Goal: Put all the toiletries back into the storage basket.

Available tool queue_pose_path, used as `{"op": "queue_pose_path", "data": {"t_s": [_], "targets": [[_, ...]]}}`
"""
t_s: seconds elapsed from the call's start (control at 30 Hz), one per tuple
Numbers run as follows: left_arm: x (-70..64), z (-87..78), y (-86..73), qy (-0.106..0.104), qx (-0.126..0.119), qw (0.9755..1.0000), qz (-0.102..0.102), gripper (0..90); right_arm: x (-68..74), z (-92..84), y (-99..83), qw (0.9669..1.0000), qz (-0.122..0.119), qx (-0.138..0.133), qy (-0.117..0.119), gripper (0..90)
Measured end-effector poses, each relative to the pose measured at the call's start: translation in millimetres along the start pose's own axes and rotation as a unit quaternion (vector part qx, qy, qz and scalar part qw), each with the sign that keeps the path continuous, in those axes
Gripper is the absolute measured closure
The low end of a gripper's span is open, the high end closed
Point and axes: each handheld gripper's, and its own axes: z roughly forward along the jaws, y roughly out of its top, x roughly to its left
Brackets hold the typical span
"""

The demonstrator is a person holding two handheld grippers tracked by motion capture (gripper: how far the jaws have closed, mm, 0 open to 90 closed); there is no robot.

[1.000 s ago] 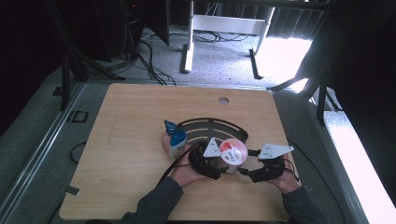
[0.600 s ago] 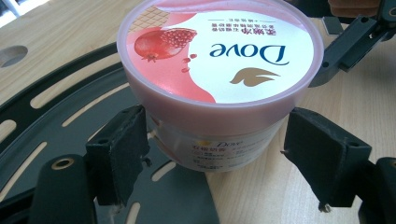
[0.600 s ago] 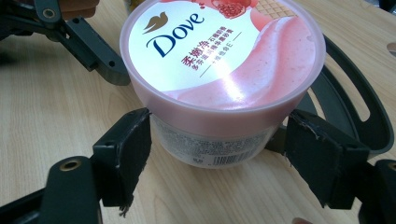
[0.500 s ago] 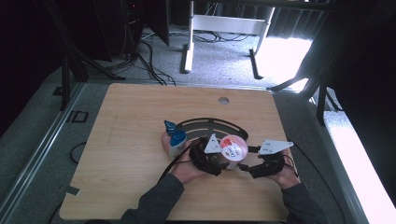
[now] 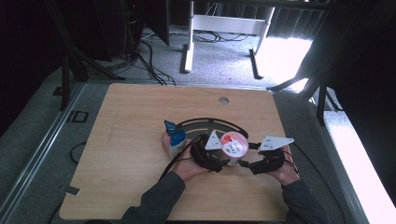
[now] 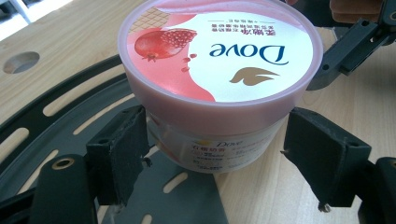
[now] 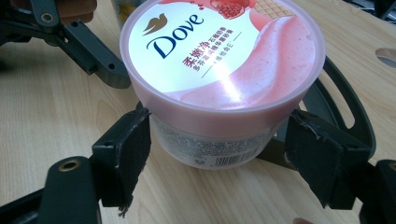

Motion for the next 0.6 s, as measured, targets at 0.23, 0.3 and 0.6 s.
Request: {"op": "queue_pose_path", "data": {"t_s": [0.23, 0.3, 0.6], "targets": [[3.9, 1.4, 5.7, 0.005, 0.004, 1.0000, 0.007, 22.3, -5.8, -0.1, 2.9, 1.0000, 0.001, -0.001, -0.001, 23.0], [4.5, 2.3, 6.2, 0.006, 0.005, 1.0000, 0.005, 22.3, -7.7, 0.3, 3.4, 1.0000, 0.001, 0.000, 0.000, 23.0], [7.1, 6.1, 6.1, 0.014, 0.006, 0.9999, 0.003, 22.3, -13.5, 4.4, 3.4, 1.0000, 0.003, 0.005, 0.003, 23.0]]}}
